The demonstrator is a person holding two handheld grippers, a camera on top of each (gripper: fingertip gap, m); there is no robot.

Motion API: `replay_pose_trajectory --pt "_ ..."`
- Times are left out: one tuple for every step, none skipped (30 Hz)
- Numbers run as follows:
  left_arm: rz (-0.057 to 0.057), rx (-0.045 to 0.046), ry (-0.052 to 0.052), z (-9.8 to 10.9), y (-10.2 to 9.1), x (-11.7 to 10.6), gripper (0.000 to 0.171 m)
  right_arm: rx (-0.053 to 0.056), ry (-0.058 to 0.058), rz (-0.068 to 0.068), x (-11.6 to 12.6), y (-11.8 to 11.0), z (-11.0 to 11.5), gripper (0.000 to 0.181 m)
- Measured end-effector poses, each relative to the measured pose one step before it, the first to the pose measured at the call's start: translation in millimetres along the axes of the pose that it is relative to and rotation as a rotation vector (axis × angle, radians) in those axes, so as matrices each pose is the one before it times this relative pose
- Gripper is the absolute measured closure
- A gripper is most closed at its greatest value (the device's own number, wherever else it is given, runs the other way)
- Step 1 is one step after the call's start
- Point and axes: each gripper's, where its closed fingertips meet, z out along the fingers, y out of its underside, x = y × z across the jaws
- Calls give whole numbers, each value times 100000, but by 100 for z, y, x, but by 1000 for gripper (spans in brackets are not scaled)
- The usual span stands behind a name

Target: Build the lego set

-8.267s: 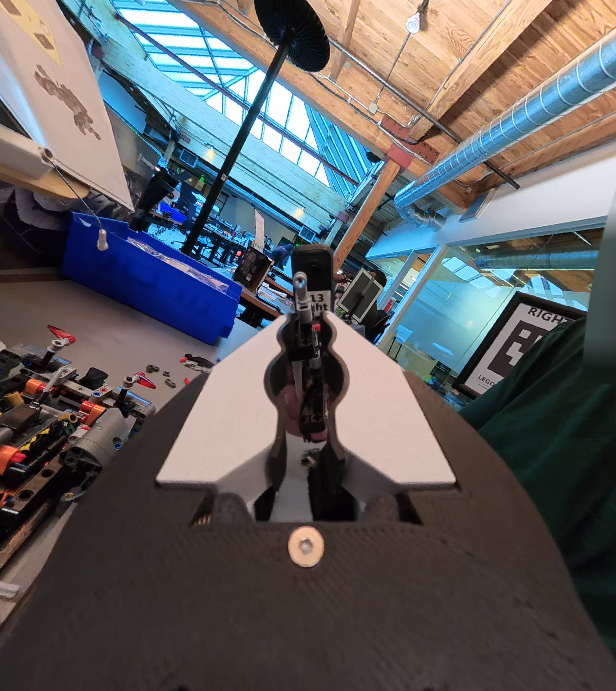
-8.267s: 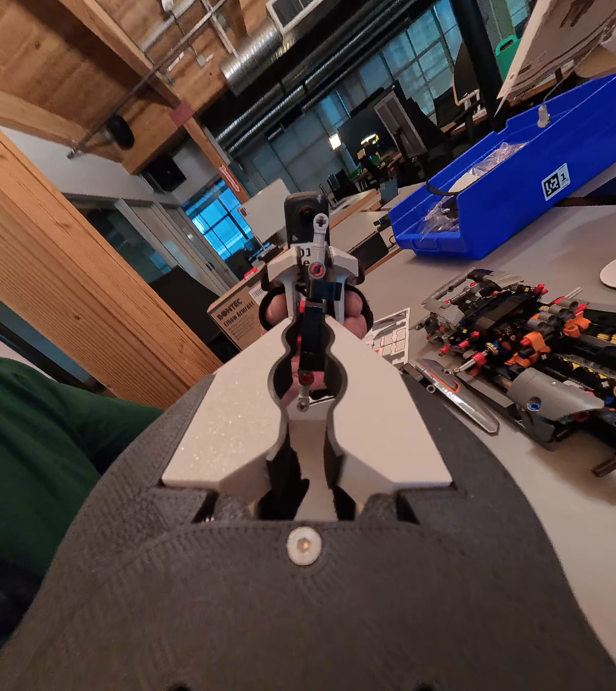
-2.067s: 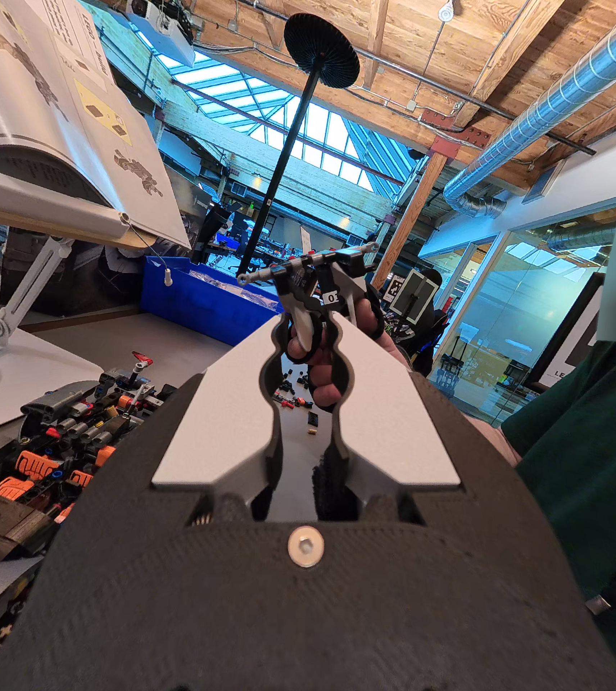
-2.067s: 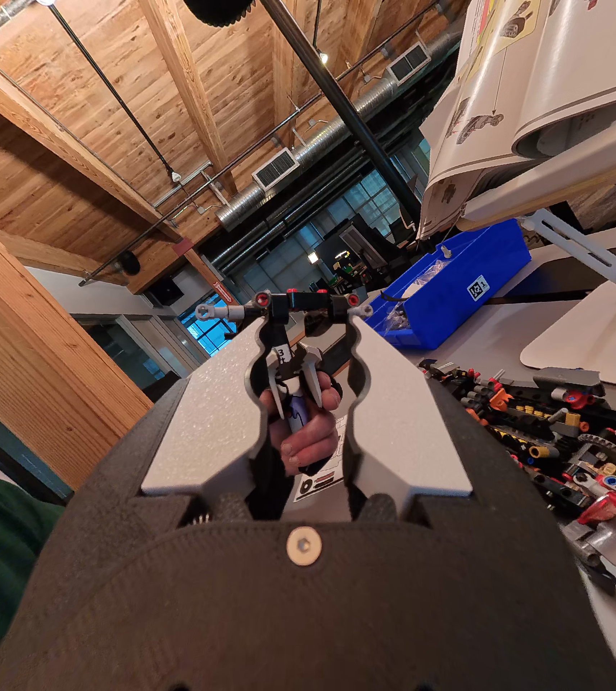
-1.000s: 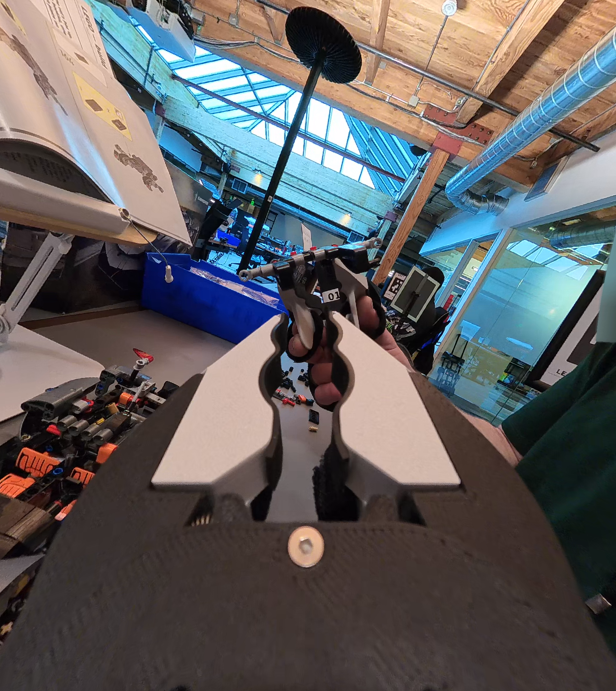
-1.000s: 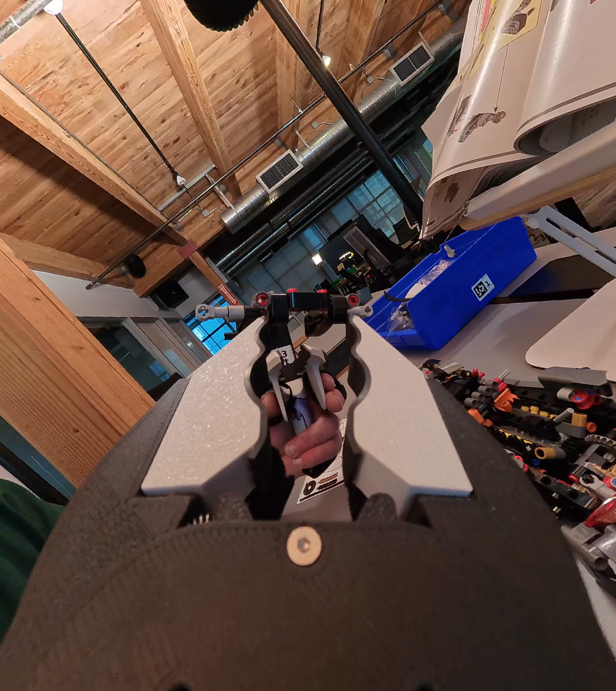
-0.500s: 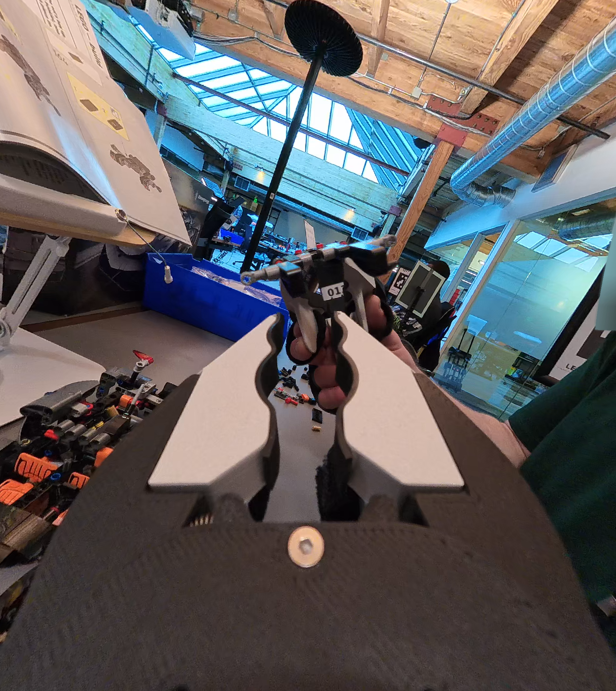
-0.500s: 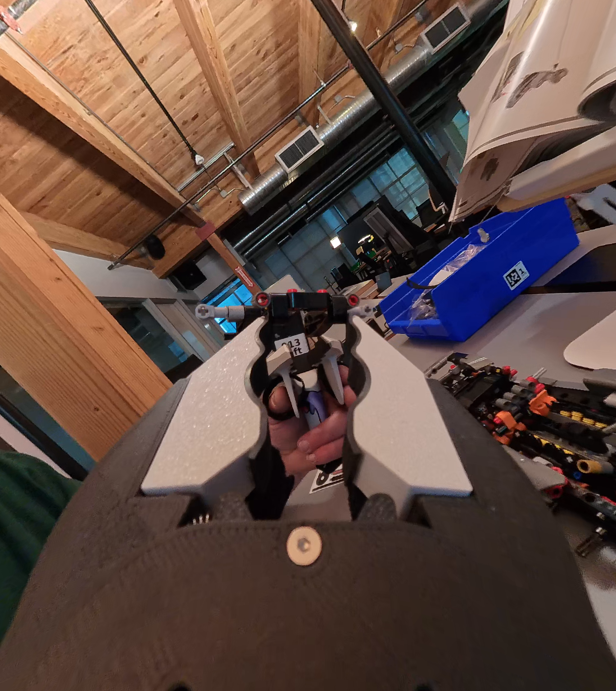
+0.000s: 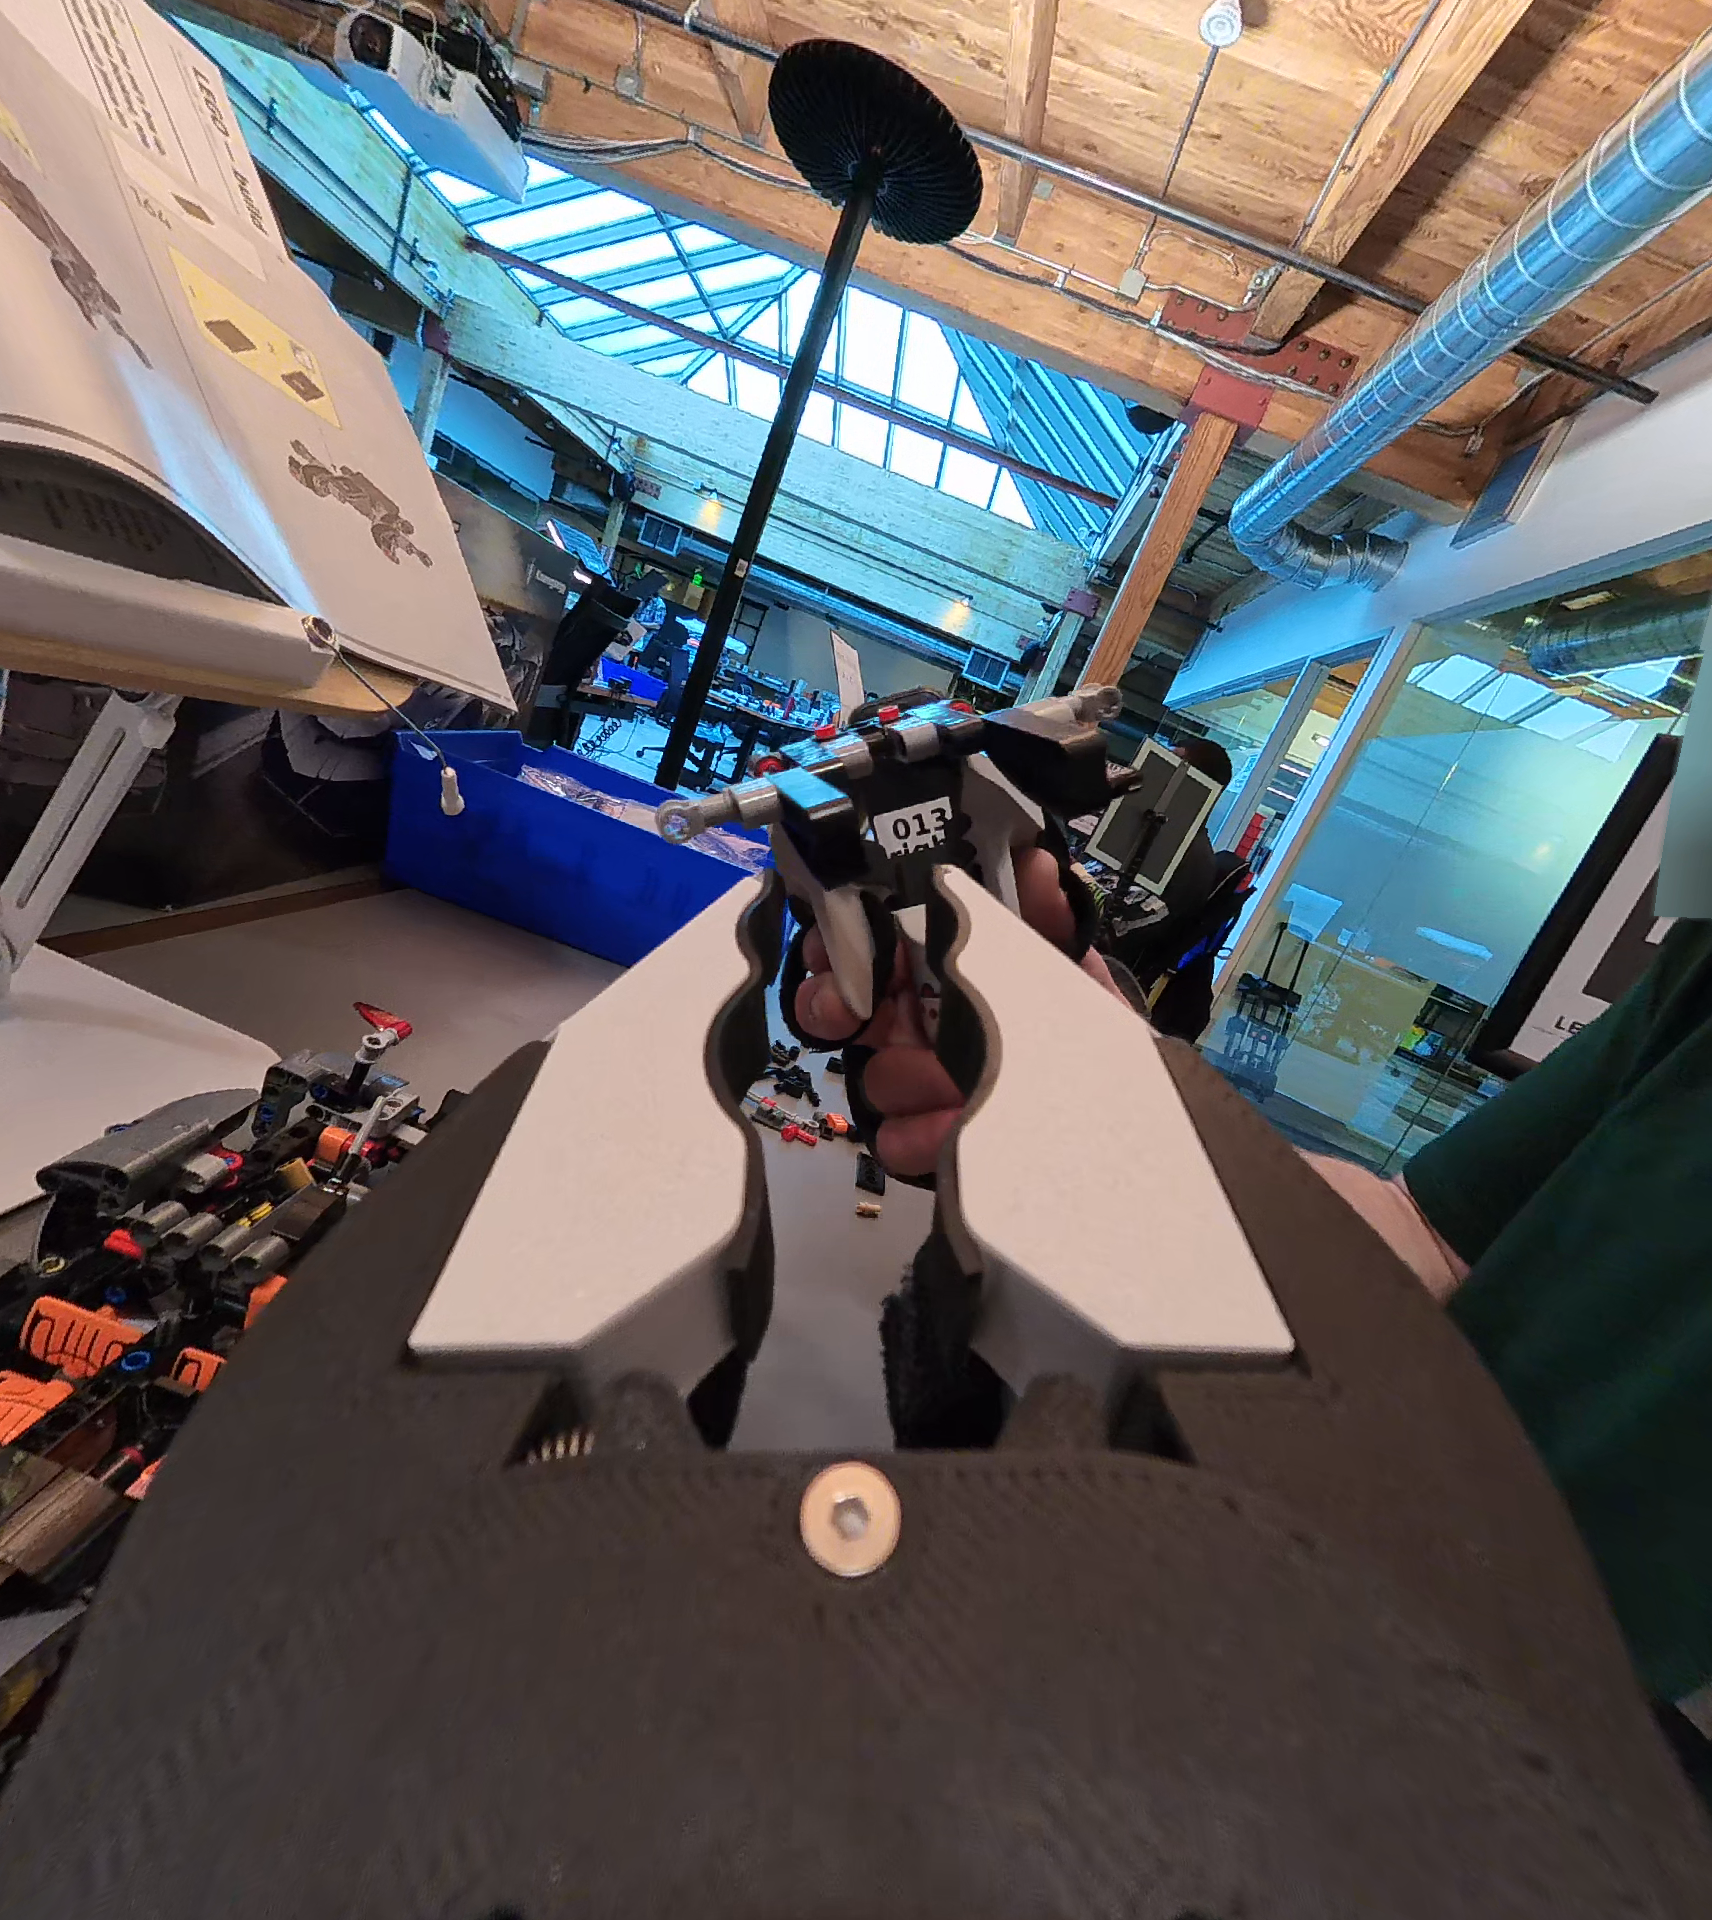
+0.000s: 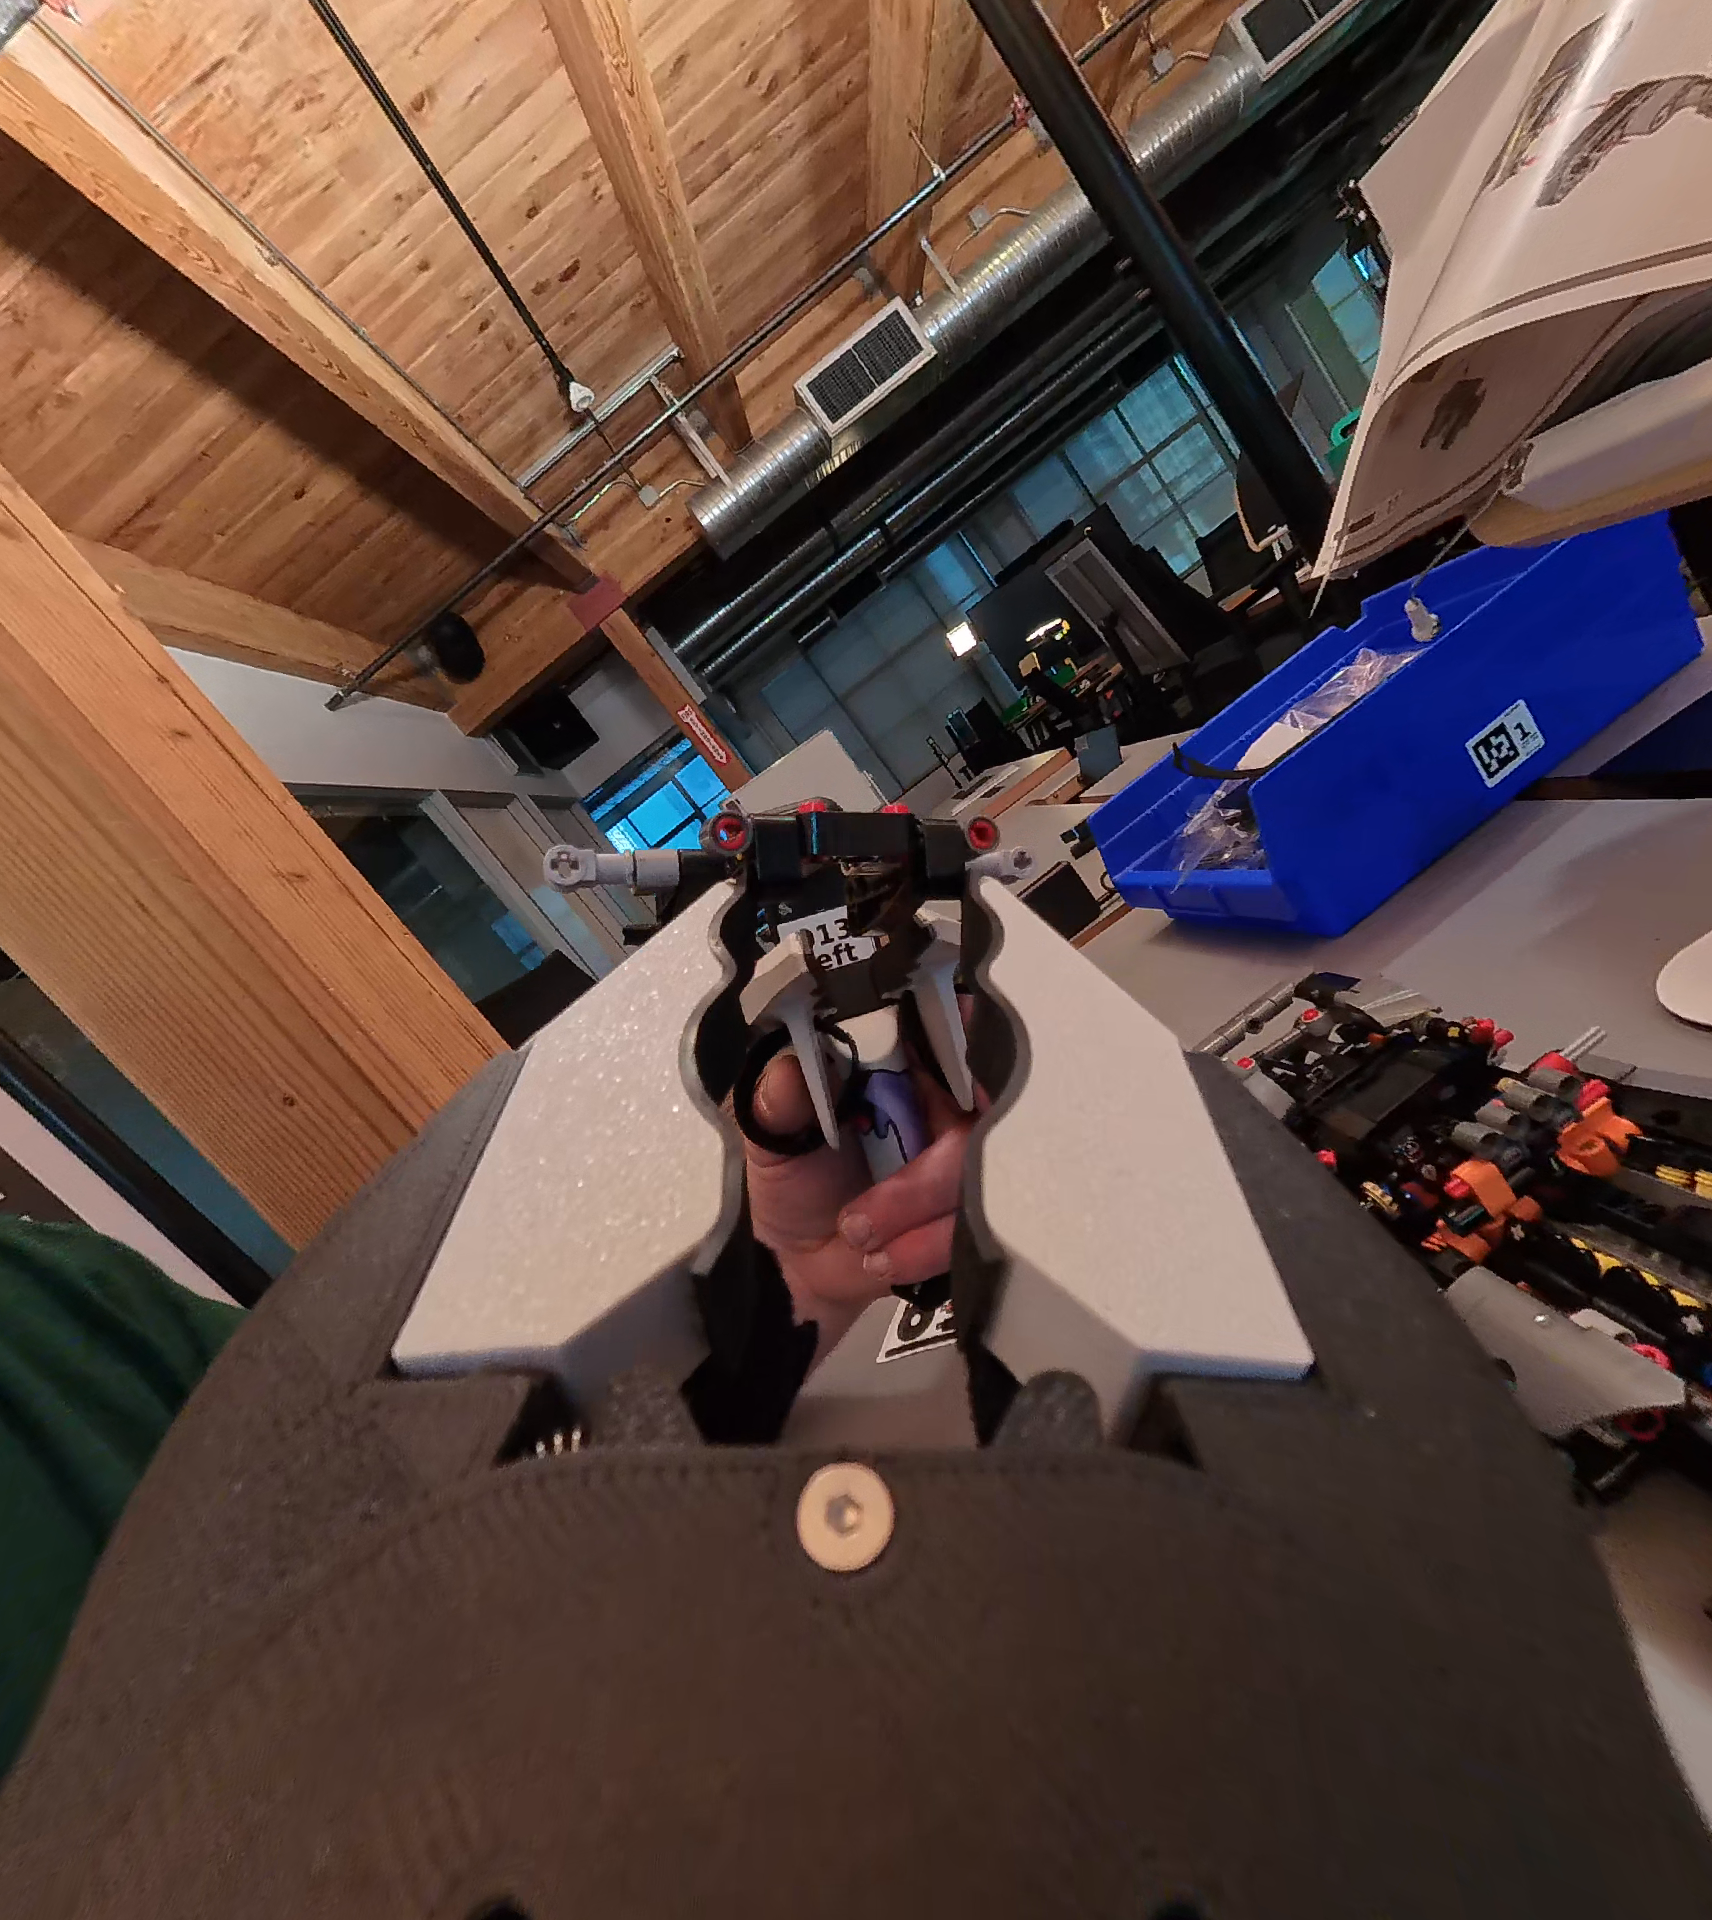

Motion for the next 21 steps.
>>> replay_pose_trajectory --pt "204 99 -82 -32 -21 -15 146 -119 -187 12 -1 11 126 144" --pt "147 112 -143 -45 -42 -27 146 -114 -242 42 -3 23 137 144" --pt "51 188 -57 -46 -48 -20 147 -68 -312 146 -3 24 128 144" --pt "53 222 -103 -41 -62 -23 147 -70 -368 188 -10 33 154 144" --pt "146 220 -126 -56 -72 -19 147 -95 -467 150 -16 39 136 144" --pt "212 173 -155 -55 -62 -20 147 -40 -479 157 -16 45 142 144" --pt "223 161 -206 -53 -69 -24 147 47 -381 240 13 11 138 144" --pt "187 179 -240 -59 -67 -39 147 96 -343 283 22 12 138 144" --pt "146 199 -236 -60 -61 -39 147 34 -385 273 0 22 135 144" --pt "102 234 -193 -71 -85 -38 147 4 -463 211 -5 16 143 144" --pt "70 257 -157 -72 -80 -35 147 -30 -428 194 -21 29 148 144" --pt "98 236 -289 -74 -77 -55 147 -71 -443 155 -19 35 145 144" --pt "92 218 -283 -78 -79 -62 147 55 -672 223 -47 13 131 144" --pt "56 292 -206 -78 -86 -37 147 284 -482 342 -2 -25 122 144" --pt "77 273 -207 -76 -93 -35 147 424 123 312 87 -37 91 144" --pt "145 242 -233 -87 -76 -34 147 335 401 203 133 -25 84 144" --pt "110 255 -209 -74 -86 -30 147 426 160 28 82 -32 79 144" --pt "76 247 -232 -81 -81 -43 147 521 -111 75 44 -43 69 144" --pt "118 225 -211 -63 -77 -28 147 427 -232 189 43 -33 67 144" --pt "157 156 -184 -71 -58 -30 147 335 -316 114 18 -32 60 144" --pt "157 121 -245 -68 -44 -47 147 399 -724 -54 -51 -37 59 144"
